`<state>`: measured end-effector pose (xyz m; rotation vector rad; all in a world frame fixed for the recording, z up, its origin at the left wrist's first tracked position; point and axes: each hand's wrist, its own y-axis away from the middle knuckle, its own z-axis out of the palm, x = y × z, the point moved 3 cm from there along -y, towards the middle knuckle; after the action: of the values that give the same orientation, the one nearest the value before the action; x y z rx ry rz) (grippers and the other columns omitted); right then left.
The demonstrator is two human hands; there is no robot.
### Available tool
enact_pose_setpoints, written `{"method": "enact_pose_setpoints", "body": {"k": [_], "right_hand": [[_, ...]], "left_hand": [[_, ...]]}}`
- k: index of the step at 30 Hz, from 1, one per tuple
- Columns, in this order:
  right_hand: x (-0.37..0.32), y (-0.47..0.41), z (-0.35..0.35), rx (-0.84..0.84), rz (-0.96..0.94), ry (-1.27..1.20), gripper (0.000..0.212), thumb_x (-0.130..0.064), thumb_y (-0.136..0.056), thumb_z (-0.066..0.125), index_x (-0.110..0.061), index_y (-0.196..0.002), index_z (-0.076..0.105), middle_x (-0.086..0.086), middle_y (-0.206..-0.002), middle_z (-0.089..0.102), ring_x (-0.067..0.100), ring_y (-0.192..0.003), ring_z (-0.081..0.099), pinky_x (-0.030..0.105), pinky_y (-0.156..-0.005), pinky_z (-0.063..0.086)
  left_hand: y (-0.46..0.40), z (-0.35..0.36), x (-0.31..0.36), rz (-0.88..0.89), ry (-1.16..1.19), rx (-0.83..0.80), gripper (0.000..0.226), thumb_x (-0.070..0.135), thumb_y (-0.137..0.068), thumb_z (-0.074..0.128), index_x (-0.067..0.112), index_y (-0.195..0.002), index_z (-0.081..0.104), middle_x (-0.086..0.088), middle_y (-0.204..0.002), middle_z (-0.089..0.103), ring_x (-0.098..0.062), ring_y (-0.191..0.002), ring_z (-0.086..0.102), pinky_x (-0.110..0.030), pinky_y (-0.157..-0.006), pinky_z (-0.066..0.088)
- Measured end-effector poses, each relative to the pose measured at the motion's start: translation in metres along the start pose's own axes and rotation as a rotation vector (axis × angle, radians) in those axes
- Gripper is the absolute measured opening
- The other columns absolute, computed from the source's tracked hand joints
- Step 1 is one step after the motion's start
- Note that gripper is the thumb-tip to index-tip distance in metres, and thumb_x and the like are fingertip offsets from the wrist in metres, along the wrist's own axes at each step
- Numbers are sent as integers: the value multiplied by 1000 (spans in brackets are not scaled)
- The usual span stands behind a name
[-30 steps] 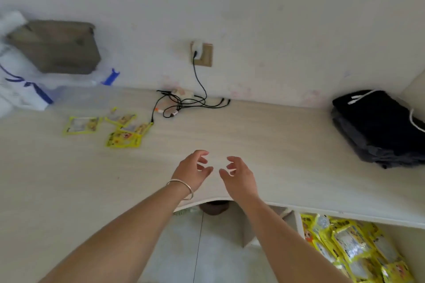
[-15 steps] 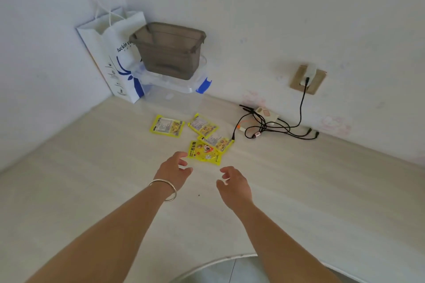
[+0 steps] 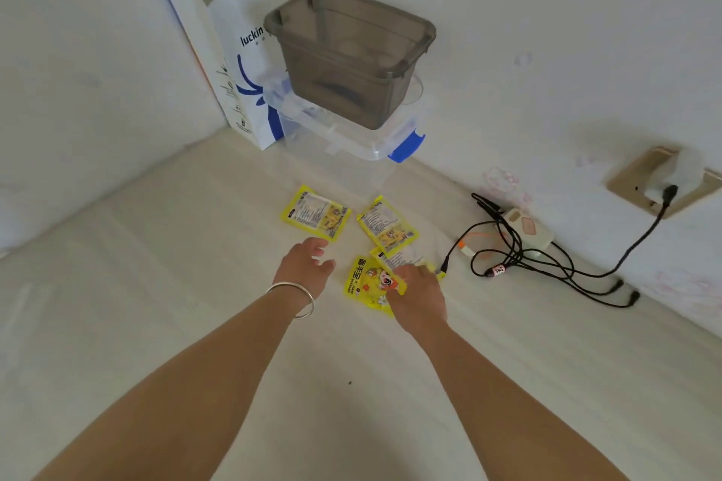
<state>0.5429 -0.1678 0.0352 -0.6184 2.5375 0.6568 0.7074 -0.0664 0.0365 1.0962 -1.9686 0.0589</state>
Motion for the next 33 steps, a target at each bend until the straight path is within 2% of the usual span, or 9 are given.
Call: {"method": "enact_pose_setpoints", "body": {"k": [2, 7, 11, 15, 25, 27, 30, 31, 33], "right_hand": [[-2, -9, 4, -14, -30, 121, 52, -36, -88, 55, -23, -137, 44, -1, -143, 39, 20, -135, 31, 33, -108, 35], [-5, -27, 17, -154, 27, 400, 109, -69, -69, 63, -26, -152, 7, 8, -161, -7, 27, -149, -6, 40, -120, 4], [0, -35, 23, -181, 33, 450, 117, -70, -67, 65, -25, -152, -1, 9, -160, -11, 27, -149, -10, 41, -121, 1], [2, -37, 25, -164, 23, 487, 111, -71, -70, 58, -24, -152, 0, 9, -160, -5, 28, -149, -3, 41, -121, 7], [-7, -36, 25, -50, -55, 517, 65, -44, -84, 53, -17, -139, 34, 12, -140, 35, 30, -129, 36, 37, -105, 33], [-8, -34, 25, 7, -90, 552, 52, -34, -79, 63, -14, -125, 49, 10, -125, 51, 29, -114, 50, 36, -93, 42], [-3, -31, 22, 84, -114, 581, 48, -16, -30, 88, -14, -73, 67, 2, -65, 62, 22, -58, 61, 30, -51, 49], [-1, -31, 19, 118, -139, 574, 47, -10, -25, 87, -14, -66, 66, 0, -58, 59, 21, -51, 60, 27, -46, 47], [1, -28, 11, 96, -137, 505, 39, -5, -45, 81, -13, -81, 68, 2, -72, 66, 24, -68, 65, 28, -60, 49]], "left_hand": [[-16, 3, -4, -5, -71, 12, 39, 21, -87, 59, 20, -126, 54, -7, -130, 53, -23, -118, 53, -31, -100, 39], [-49, 5, -10, 40, -434, -10, 54, 18, -88, 48, 32, -139, 40, 7, -153, 24, -18, -142, 21, -37, -108, 35], [-68, 15, 0, 107, -551, -71, 60, 18, -89, 44, 34, -145, 28, 9, -159, 8, -17, -148, 4, -43, -117, 20], [-86, 20, -1, 73, -615, -119, 69, 22, -89, 45, 30, -150, 12, 5, -160, -4, -18, -149, -7, -49, -119, 10], [-73, 27, -4, 203, -869, -175, 72, 33, -90, 40, 29, -151, 3, 5, -161, -5, -18, -149, 0, -41, -111, 26], [-69, 28, -3, 228, -911, -196, 71, 35, -90, 39, 30, -151, 3, 4, -161, -4, -18, -149, 2, -40, -111, 26], [-67, 24, -1, 286, -938, -179, 70, 32, -89, 41, 30, -150, 8, 4, -160, 8, -20, -147, 12, -40, -113, 23], [-69, 21, 1, 307, -940, -157, 69, 29, -88, 43, 31, -150, 11, 5, -159, 14, -20, -145, 17, -41, -115, 22], [-76, 15, 4, 344, -965, -128, 67, 23, -87, 47, 31, -148, 18, 6, -154, 24, -22, -143, 20, -46, -117, 17]]}}
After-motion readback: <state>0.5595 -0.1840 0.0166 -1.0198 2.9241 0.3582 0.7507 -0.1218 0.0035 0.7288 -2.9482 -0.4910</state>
